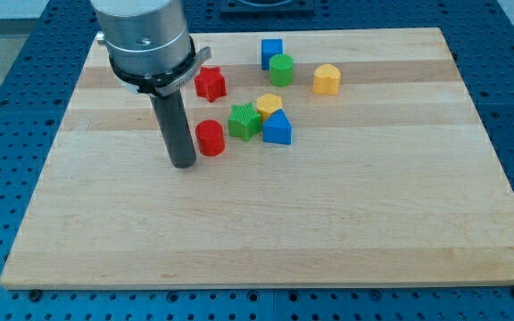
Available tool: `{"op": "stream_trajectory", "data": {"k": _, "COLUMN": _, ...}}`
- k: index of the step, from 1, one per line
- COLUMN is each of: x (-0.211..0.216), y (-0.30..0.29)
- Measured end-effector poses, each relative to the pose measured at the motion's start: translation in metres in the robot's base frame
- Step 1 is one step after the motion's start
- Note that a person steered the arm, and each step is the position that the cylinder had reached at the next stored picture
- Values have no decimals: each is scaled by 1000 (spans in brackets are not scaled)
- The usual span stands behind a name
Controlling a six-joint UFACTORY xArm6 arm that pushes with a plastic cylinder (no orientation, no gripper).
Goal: Slide the red circle closer to the red star
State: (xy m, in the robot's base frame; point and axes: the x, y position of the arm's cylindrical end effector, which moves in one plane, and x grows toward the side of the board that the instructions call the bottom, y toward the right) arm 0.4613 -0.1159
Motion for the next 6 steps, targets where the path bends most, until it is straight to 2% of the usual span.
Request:
{"op": "stream_trajectory", "data": {"k": 2, "x": 7, "y": 32}}
{"op": "stream_trajectory", "data": {"k": 6, "x": -44, "y": 31}}
